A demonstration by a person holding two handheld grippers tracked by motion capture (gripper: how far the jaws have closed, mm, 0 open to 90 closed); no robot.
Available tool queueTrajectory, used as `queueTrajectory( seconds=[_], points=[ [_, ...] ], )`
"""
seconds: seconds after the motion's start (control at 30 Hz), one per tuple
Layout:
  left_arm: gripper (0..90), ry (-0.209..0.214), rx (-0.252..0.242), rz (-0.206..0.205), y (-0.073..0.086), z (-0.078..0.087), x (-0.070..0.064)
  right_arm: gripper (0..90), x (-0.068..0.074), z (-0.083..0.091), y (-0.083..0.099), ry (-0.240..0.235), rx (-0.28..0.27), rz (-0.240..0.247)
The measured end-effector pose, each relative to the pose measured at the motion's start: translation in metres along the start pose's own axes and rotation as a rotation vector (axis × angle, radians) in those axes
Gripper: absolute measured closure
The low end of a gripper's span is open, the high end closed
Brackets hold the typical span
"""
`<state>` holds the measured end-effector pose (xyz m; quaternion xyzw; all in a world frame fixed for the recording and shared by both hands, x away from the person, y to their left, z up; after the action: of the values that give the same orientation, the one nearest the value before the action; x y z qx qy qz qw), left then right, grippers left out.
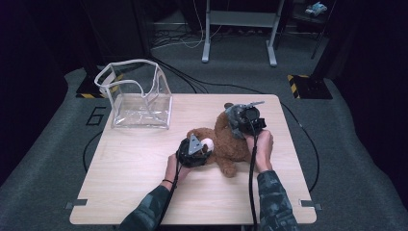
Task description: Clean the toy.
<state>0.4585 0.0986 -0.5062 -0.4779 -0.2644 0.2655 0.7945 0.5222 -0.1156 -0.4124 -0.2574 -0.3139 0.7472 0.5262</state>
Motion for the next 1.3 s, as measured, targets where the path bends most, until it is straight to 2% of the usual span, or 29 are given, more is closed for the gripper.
queueTrajectory(
  seconds=[0.1, 0.17, 0.2, 0.43, 0.57, 0.63, 0.7, 0.8, 0.9, 0.97, 1.07, 1.13, 1.17, 1.23, 1.3],
  points=[
    [38.2, -0.011, -0.006, -0.001, 0.000, 0.000, -0.001, 75.0, 0.009, -0.007, -0.004, -0.015, -0.004, 0.010],
    [38.2, -0.002, 0.000, -0.002, 0.000, 0.000, 0.000, 75.0, 0.015, -0.011, -0.006, -0.017, 0.001, 0.031],
    [38.2, -0.002, 0.004, -0.003, 0.000, 0.001, -0.001, 75.0, 0.019, -0.012, -0.006, -0.021, 0.006, 0.026],
    [38.2, 0.000, 0.005, -0.004, 0.000, 0.001, -0.001, 75.0, 0.041, -0.029, -0.012, -0.077, 0.028, 0.064],
    [38.2, 0.003, 0.004, 0.001, 0.001, 0.001, -0.001, 75.1, 0.058, -0.038, -0.013, -0.128, 0.055, 0.067],
    [38.2, 0.000, -0.002, 0.005, 0.001, 0.001, -0.001, 75.1, 0.061, -0.041, -0.013, -0.173, 0.046, 0.060],
    [38.2, 0.000, -0.005, 0.005, 0.002, 0.001, -0.001, 75.1, 0.061, -0.040, -0.014, -0.242, 0.033, 0.046],
    [38.2, -0.003, -0.004, 0.000, 0.001, 0.001, -0.001, 75.0, 0.053, -0.032, -0.014, -0.271, 0.012, 0.032],
    [38.2, -0.006, -0.004, 0.000, 0.001, 0.001, -0.001, 74.8, 0.040, -0.019, -0.015, -0.241, -0.032, 0.001],
    [38.2, -0.006, -0.007, 0.004, 0.001, 0.001, -0.001, 74.7, 0.031, -0.008, -0.016, -0.201, -0.053, -0.010],
    [38.2, -0.003, -0.010, 0.005, 0.002, 0.001, -0.001, 74.7, 0.017, 0.004, -0.013, -0.115, -0.054, 0.010],
    [38.2, -0.004, -0.010, 0.005, 0.002, 0.001, -0.001, 74.7, 0.008, 0.006, -0.009, -0.044, -0.034, 0.027],
    [38.2, -0.004, -0.007, 0.003, 0.001, 0.001, -0.001, 74.6, 0.005, 0.005, -0.007, -0.030, -0.014, 0.026],
    [38.2, -0.004, -0.008, 0.003, 0.001, 0.000, -0.001, 74.7, 0.002, 0.001, -0.004, -0.032, -0.006, 0.007],
    [38.2, -0.007, -0.010, 0.003, 0.001, 0.000, -0.001, 74.7, 0.006, -0.004, -0.003, -0.027, -0.003, 0.027]
  ],
)
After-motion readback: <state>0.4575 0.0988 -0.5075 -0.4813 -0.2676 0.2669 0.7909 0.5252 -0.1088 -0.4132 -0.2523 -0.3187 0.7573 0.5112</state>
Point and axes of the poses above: each handheld gripper's, and its own axes: z roughly backward along the jaws, y roughly out of its underside, x roughly to its left, the point moved 2 cm from there along -z, roughly forward along the jaws, and after that the axes turned 6 degrees about -x, right-handed, at the moved point
